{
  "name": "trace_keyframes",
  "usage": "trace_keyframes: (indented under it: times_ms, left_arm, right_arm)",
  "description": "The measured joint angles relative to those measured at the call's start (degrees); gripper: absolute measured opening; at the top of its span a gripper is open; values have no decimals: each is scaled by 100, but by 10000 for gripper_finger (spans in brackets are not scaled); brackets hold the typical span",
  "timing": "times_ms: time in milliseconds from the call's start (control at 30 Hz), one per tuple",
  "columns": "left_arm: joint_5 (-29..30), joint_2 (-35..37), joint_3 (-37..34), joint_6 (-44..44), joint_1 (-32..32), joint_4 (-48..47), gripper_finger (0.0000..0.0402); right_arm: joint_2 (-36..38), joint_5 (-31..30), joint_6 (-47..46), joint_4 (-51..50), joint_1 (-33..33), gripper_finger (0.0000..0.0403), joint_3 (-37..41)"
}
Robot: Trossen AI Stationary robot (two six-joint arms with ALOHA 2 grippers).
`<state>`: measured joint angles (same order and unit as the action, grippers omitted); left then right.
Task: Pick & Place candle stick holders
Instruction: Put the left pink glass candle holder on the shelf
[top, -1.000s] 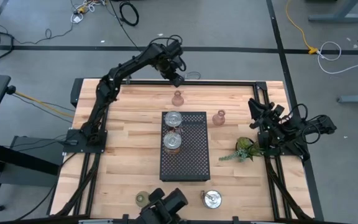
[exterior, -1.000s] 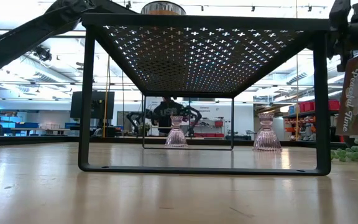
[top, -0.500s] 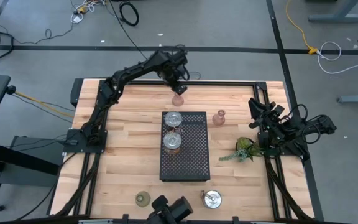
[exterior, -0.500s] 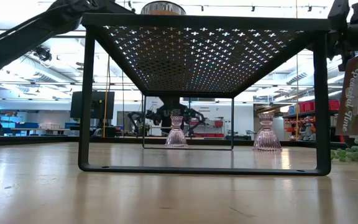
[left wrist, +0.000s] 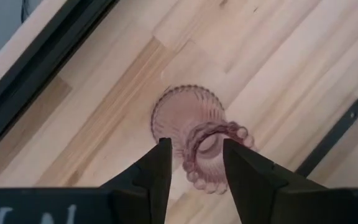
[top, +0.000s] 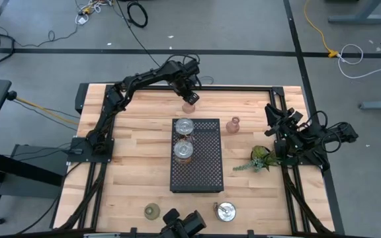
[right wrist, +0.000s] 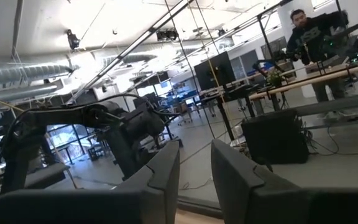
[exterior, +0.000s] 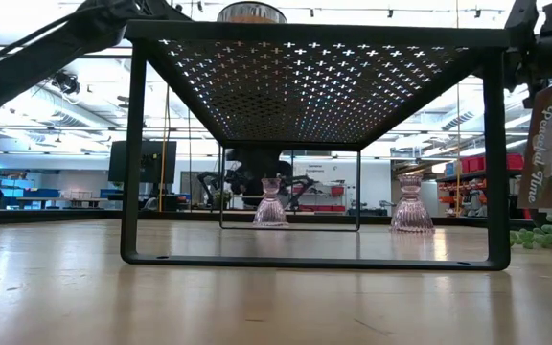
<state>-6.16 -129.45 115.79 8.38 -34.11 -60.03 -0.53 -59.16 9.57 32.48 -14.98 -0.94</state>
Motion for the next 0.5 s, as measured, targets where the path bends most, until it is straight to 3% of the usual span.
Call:
trace_keyframes:
  times_ms: [133,333,500]
  left_arm:
    - [151,0,2,-58,39,102,119]
    - [104,10,11,-171,29,44,19]
    - [19,24,17,-114,16,43,17]
  right_arm:
    - [0,0,17,10,0,94,0]
    - [2,0,19,12,0,94,1]
    - [0,0,32,12,0,94,-1]
